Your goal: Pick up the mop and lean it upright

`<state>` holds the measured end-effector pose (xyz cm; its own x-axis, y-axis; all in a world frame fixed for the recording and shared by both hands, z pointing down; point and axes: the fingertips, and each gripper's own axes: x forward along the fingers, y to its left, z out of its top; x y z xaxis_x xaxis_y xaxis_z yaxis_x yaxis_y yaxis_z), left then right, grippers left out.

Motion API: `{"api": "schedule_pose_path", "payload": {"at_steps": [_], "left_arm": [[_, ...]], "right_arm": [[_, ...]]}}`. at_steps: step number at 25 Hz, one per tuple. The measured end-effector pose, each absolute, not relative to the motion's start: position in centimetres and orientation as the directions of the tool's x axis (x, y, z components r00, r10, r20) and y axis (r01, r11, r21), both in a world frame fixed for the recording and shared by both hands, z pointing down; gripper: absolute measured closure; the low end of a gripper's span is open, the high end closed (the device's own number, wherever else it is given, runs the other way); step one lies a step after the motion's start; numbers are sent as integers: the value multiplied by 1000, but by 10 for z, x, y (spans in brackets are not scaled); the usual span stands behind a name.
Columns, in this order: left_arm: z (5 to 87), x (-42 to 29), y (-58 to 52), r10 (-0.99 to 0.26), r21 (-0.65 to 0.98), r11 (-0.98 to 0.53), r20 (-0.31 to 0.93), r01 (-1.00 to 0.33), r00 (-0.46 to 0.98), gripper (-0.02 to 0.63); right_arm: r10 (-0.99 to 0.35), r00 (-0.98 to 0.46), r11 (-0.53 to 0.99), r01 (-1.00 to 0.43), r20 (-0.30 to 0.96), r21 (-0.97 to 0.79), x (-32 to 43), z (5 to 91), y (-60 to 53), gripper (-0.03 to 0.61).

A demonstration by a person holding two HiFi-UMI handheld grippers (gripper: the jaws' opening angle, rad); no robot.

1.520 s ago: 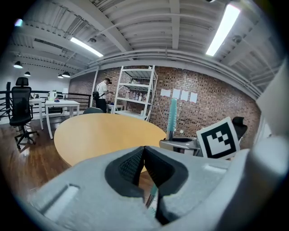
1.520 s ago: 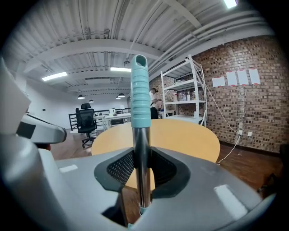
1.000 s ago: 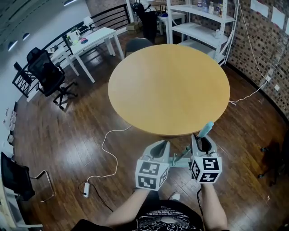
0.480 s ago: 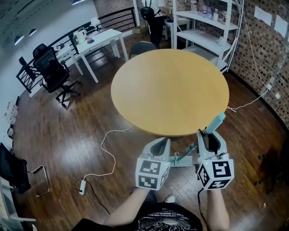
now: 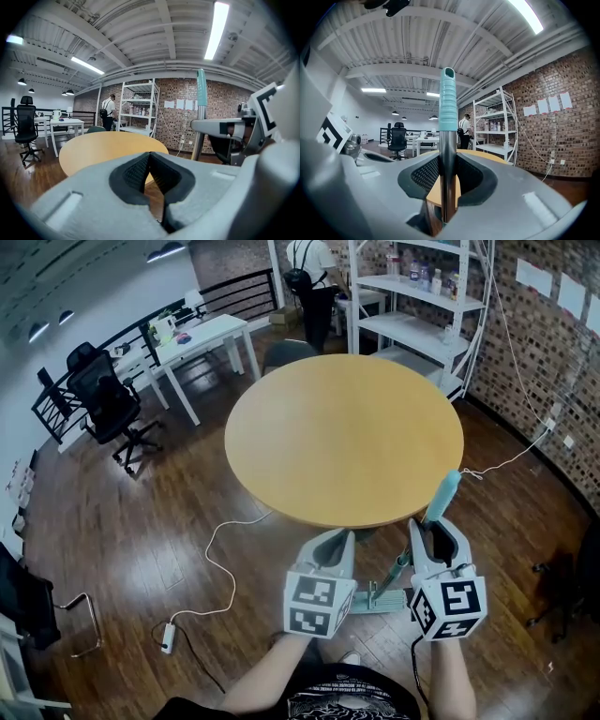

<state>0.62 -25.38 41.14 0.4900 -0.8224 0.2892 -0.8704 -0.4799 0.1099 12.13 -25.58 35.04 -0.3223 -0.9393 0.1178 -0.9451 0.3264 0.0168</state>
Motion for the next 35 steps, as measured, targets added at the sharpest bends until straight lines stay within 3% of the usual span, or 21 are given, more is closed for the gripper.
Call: {"api": "schedule_pose_path", "payload": {"at_steps": [21, 35], "left_arm": [[411, 26, -243, -794, 147, -515, 289, -845, 534, 611], [433, 1, -251, -795, 170, -482, 329, -860, 510, 611]], "right_arm": [[-941, -321, 323, -946, 109, -2, 129, 354, -237, 476], [-907, -359, 364, -931, 220, -20, 91, 419, -263, 476]]}}
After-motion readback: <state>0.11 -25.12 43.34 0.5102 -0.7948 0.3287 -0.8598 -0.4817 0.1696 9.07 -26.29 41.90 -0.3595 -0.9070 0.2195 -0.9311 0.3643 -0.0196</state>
